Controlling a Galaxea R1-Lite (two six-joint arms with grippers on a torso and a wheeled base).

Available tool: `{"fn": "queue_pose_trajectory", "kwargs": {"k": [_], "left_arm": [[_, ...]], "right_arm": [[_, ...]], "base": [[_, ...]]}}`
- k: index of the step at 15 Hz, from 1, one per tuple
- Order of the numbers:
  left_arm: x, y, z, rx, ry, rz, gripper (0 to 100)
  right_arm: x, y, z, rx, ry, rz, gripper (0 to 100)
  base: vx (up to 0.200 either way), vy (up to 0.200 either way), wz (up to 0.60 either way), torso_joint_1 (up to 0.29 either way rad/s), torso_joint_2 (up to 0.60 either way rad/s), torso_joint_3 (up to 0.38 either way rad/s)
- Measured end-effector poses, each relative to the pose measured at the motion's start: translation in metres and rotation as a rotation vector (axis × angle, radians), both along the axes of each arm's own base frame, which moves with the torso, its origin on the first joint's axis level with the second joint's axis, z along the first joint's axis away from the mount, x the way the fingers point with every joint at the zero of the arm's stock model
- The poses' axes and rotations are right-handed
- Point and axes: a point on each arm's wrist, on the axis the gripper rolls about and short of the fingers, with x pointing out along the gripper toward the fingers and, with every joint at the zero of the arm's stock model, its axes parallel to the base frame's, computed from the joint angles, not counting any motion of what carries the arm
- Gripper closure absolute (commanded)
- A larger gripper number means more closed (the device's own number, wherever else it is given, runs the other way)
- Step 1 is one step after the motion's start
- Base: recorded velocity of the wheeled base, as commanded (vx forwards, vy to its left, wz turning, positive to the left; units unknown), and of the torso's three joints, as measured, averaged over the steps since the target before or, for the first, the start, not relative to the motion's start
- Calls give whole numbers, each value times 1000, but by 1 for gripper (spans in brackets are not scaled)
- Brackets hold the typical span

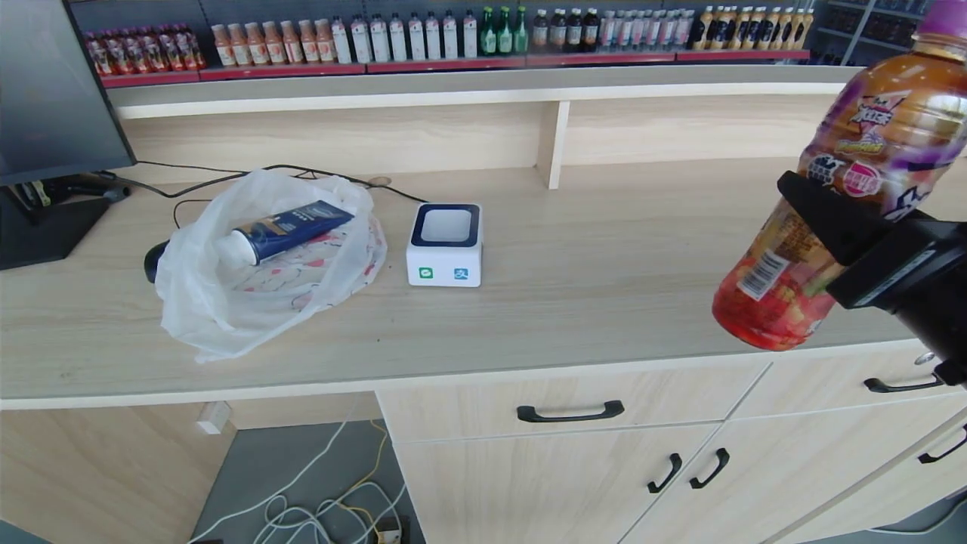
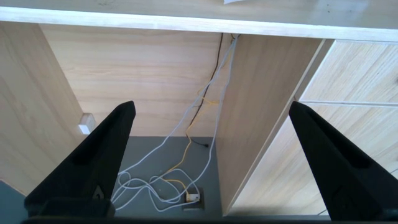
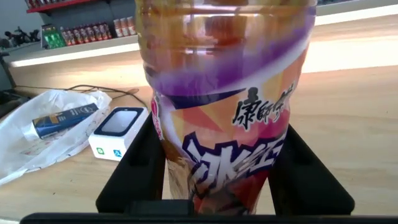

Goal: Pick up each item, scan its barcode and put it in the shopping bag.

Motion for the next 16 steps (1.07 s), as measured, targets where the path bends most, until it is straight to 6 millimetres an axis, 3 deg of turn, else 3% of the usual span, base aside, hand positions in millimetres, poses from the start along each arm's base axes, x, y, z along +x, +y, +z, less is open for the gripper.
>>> {"fn": "queue_pose_trajectory", "kwargs": {"k": [16], "left_arm": [[0,0,0,-3,0,0,0]], "right_arm": [[-9,-6,9,14,-40,2,100]], "base": [[0,200,0,1,3,4]]}}
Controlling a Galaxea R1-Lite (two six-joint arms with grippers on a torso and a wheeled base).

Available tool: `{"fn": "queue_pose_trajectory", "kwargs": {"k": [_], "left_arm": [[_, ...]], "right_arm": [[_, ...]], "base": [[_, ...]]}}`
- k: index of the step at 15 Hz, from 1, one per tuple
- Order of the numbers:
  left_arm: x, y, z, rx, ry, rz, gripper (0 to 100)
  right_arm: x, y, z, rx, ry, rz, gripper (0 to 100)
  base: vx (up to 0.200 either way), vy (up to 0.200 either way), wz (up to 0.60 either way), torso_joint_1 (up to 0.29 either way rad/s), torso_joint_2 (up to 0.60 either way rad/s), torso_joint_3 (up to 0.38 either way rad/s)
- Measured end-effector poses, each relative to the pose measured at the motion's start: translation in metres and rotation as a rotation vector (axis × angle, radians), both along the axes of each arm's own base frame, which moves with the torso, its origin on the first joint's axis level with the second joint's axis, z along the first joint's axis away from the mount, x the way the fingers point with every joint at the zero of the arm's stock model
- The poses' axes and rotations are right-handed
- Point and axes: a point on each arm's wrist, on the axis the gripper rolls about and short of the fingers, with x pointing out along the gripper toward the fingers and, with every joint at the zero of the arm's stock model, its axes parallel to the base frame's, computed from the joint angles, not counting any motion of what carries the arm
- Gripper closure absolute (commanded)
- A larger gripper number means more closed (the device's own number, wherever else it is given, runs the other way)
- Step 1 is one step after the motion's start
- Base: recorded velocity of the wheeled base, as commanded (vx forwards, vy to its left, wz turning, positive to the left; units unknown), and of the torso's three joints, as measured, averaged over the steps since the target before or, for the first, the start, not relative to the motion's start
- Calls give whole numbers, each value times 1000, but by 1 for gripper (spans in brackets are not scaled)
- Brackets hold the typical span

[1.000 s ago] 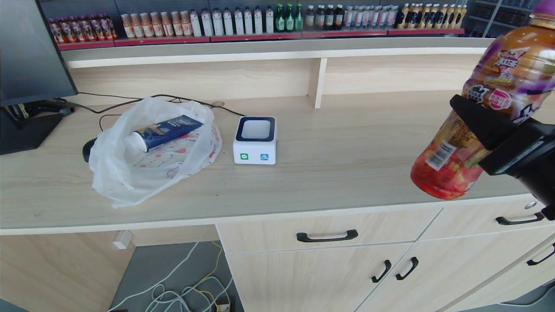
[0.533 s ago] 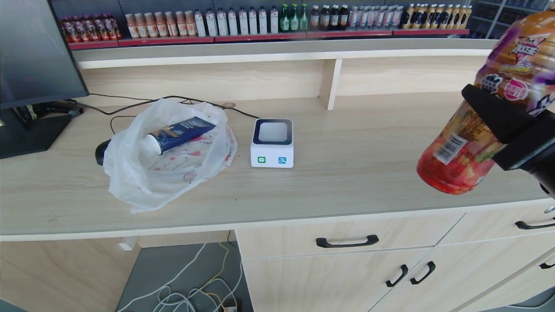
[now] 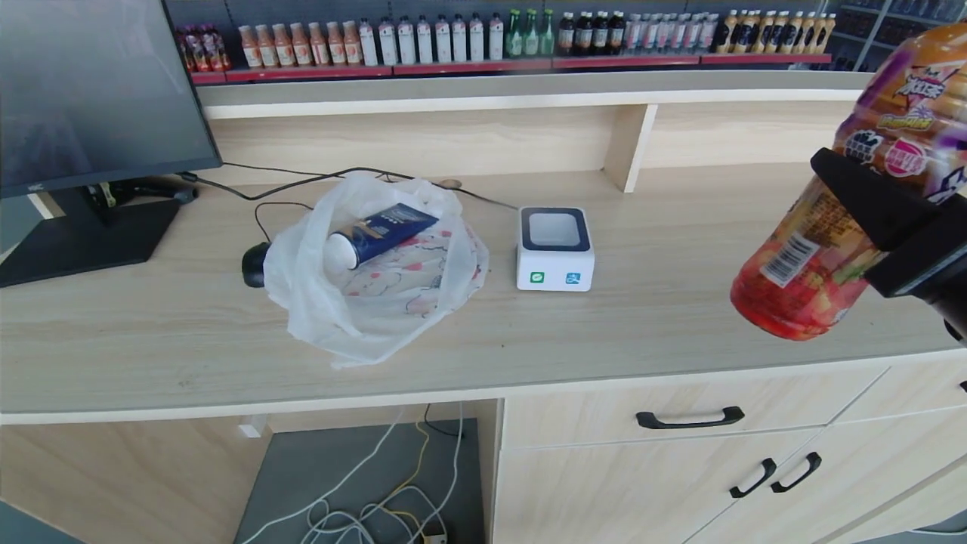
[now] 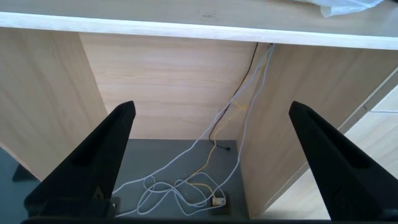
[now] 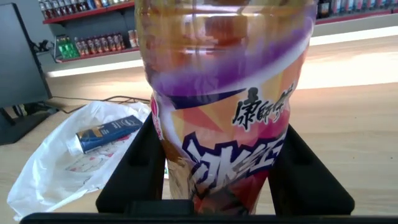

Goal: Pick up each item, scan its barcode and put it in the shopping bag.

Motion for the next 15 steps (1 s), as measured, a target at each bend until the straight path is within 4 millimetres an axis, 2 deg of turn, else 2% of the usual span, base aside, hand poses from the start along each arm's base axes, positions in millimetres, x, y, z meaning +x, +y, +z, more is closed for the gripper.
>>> {"fn": "queue_pose_trajectory", "kwargs": {"k": [1,6,9,12,15], "left_arm": [[0,0,0,2,0,0,0],[0,0,0,3,0,-1,0],[0,0,0,3,0,-1,0],[0,0,0,3,0,-1,0],[0,0,0,3,0,0,0]], "right_arm": [[0,0,0,3,1,1,100],[2,1,-4,-8,16,1,100],[10,0,-7,-38,28,-43,100],[30,5,-3,-107,16,-85,100],[72,9,14,-231,-78,-60,100]], "base": [[0,200,0,7,-2,2],[0,0,0,0,0,0],[0,0,0,0,0,0],[0,0,0,0,0,0],[0,0,0,0,0,0]]}}
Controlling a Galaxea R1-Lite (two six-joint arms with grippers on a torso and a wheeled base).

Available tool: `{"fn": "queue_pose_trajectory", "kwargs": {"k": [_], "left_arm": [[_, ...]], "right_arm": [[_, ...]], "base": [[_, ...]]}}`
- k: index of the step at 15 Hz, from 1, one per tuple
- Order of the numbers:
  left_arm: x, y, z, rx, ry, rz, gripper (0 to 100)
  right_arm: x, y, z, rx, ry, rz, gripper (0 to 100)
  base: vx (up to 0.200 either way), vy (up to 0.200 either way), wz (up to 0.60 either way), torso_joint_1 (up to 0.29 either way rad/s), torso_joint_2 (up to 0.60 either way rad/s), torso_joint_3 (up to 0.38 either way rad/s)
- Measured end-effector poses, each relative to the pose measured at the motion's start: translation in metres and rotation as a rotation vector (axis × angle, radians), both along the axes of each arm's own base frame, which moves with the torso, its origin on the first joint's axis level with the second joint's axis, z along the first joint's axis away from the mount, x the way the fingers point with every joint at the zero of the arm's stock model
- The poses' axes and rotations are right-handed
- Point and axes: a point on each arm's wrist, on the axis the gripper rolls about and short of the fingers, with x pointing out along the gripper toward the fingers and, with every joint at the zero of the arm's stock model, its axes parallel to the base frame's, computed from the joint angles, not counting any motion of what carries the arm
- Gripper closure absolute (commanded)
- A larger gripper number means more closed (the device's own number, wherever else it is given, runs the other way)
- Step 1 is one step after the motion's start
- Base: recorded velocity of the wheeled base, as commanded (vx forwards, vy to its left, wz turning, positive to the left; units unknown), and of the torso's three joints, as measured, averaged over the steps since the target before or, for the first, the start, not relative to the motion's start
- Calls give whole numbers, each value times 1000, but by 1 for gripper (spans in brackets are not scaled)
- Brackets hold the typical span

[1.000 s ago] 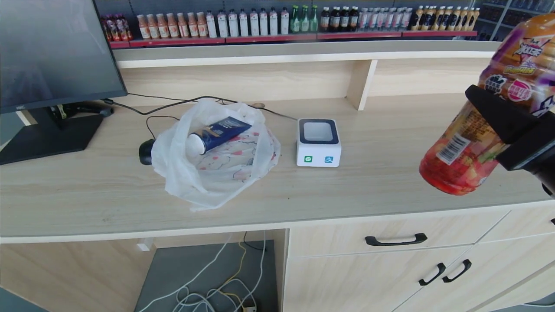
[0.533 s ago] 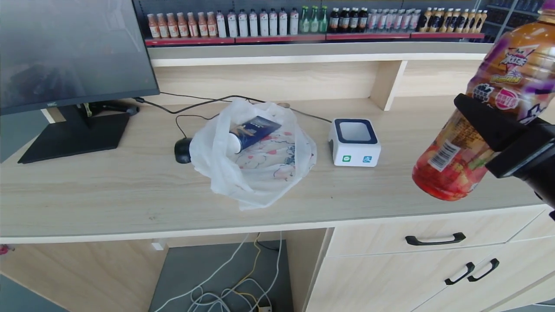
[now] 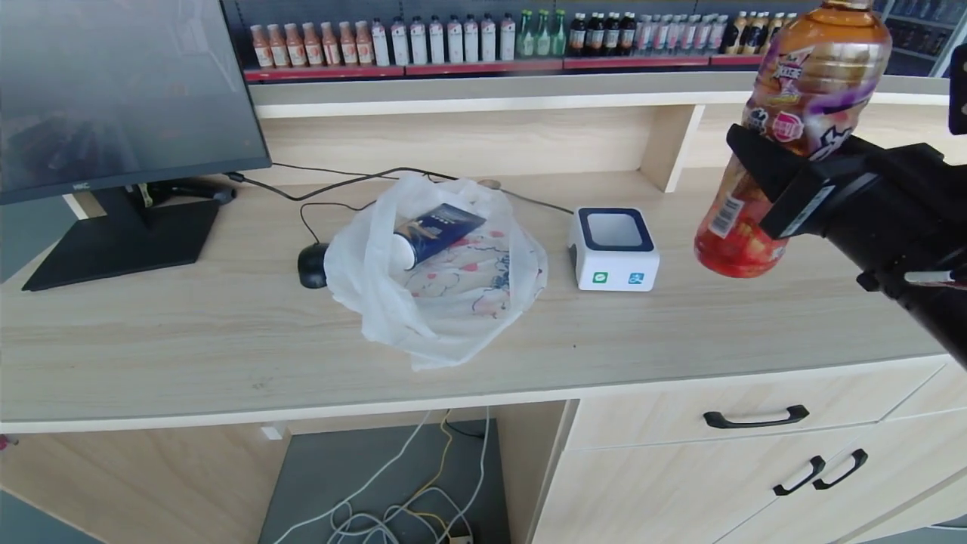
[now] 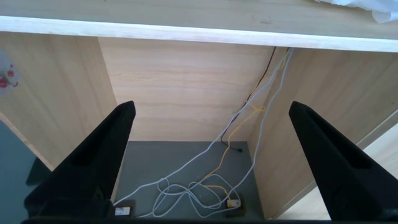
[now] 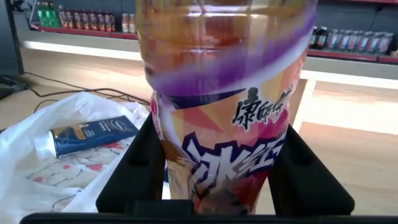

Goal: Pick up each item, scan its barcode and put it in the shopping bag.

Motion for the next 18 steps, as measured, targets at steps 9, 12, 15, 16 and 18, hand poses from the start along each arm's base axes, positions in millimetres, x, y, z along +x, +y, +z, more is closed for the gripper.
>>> {"fn": "queue_pose_trajectory", "kwargs": {"k": [9,12,15,16,18], "left_arm": [[0,0,0,0,0,0,0],[0,0,0,0,0,-1,0],[0,0,0,0,0,-1,0],[0,0,0,0,0,0,0],[0,0,0,0,0,-1,0]], "right_arm": [[96,15,27,-341,-291,78,100],[109,14,17,-486,-359,162,100],[118,17,7,-578,-443,218,100],[122,18,5,-585,-448,221,100],[128,21,2,-613,-465,208,100]], "base": [[0,0,0,0,0,0],[0,0,0,0,0,0],[0,0,0,0,0,0],[0,0,0,0,0,0],[0,0,0,0,0,0]]}}
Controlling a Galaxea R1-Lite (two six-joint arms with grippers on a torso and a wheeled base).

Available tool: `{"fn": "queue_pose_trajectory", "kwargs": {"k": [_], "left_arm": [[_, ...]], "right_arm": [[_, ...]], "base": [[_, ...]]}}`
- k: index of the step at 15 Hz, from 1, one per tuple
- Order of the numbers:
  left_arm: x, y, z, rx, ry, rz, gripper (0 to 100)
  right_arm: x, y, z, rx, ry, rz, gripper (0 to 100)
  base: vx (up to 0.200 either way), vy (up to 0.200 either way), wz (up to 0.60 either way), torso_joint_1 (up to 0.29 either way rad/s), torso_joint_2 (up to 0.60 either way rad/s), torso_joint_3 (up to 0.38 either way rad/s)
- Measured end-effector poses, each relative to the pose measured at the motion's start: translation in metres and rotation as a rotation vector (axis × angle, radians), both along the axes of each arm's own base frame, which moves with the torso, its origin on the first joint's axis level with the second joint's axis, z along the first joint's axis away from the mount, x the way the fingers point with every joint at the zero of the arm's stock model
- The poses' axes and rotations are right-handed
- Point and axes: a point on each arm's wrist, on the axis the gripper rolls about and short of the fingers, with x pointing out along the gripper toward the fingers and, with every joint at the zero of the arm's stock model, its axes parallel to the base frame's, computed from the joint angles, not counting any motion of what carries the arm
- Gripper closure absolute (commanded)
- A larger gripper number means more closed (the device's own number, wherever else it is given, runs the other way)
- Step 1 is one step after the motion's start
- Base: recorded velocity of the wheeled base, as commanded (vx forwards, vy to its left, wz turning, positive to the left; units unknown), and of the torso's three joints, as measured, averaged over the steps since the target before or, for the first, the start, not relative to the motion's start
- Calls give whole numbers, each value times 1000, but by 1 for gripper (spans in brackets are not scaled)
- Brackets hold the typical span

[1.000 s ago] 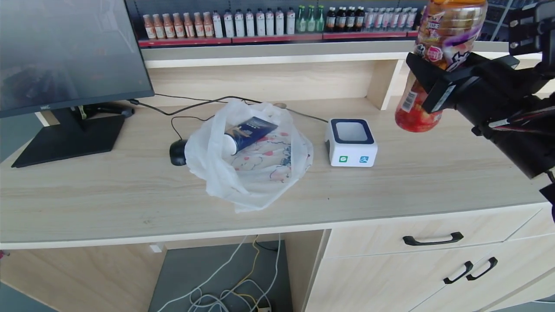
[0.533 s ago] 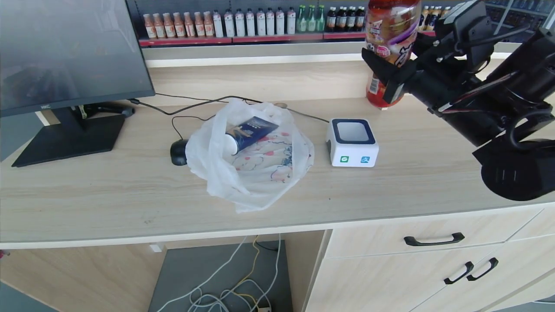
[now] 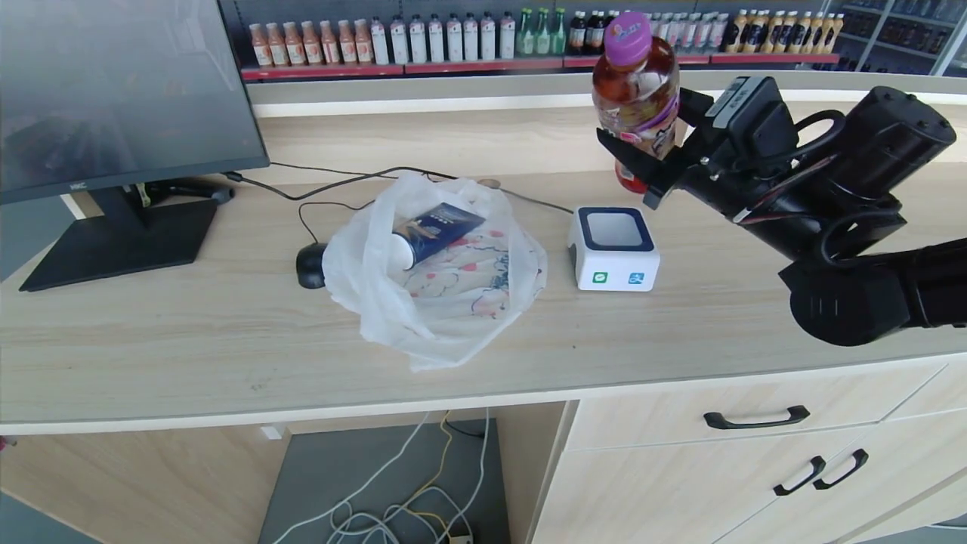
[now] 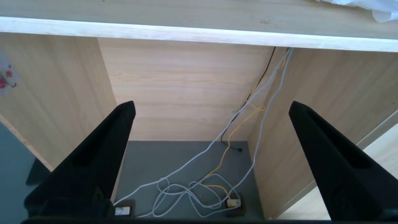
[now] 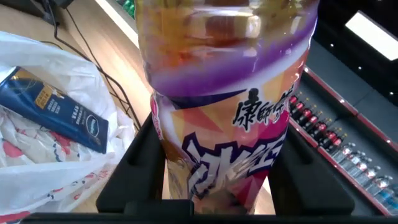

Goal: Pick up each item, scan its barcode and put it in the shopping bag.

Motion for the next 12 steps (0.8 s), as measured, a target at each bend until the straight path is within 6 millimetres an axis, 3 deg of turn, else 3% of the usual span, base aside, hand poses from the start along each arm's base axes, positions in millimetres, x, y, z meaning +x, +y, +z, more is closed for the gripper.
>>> {"fn": "queue_pose_trajectory", "kwargs": {"k": [12], "left_arm": [[0,0,0,0,0,1,0]], "right_arm": [[6,-8,-10,-151,-103,39,100]], "base": [[0,0,0,0,0,0]]}}
